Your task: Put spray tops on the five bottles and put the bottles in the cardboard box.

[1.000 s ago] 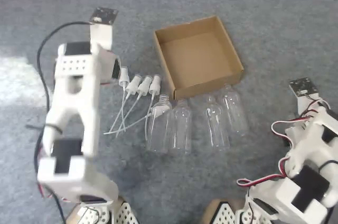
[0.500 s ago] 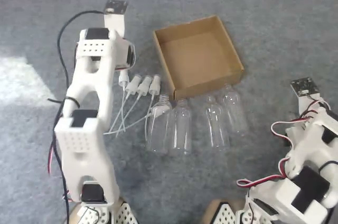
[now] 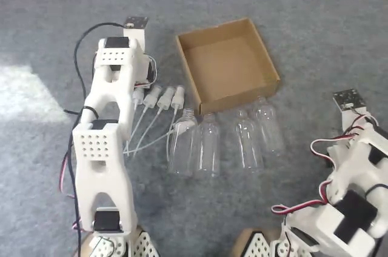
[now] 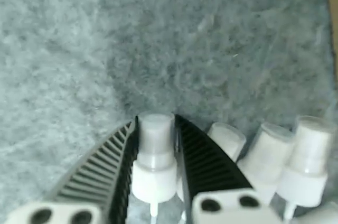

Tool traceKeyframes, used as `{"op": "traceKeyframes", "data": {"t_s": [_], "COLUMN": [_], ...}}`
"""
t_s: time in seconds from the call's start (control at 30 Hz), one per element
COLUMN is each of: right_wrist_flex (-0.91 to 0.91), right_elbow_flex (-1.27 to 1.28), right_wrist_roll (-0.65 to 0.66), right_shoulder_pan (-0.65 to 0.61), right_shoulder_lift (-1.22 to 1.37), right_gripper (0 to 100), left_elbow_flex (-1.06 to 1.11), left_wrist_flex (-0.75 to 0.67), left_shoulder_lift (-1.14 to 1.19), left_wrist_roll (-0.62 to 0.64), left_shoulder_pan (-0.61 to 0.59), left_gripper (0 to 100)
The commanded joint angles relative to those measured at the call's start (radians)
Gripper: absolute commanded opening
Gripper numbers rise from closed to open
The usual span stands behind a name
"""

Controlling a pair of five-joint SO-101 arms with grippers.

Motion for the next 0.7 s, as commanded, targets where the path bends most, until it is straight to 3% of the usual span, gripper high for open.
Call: {"op": "traceKeyframes", "data": {"t_s": [0.0,0.33,0.43,0.67], "right_wrist_flex": [-0.013,-0.005,-0.005,-0.004], "right_elbow_flex": [0.006,0.006,0.006,0.002], "right_wrist_roll": [-0.009,-0.038,-0.091,-0.097], "right_shoulder_pan": [-0.004,-0.004,-0.004,-0.010], "right_shoulder_lift": [-0.004,-0.007,-0.010,-0.013], "right_gripper": [5.3,7.5,14.9,29.9], "left_elbow_flex": [-0.030,0.067,0.274,1.001], "left_wrist_flex": [0.057,0.206,0.166,-0.163], "left_shoulder_lift": [-0.011,-0.381,-0.565,-1.132], "left_wrist_roll": [-0.040,-0.086,-0.086,-0.120], "left_shoulder_pan": [-0.008,-0.094,-0.103,-0.066], "left_gripper": [1,1,1,1]}}
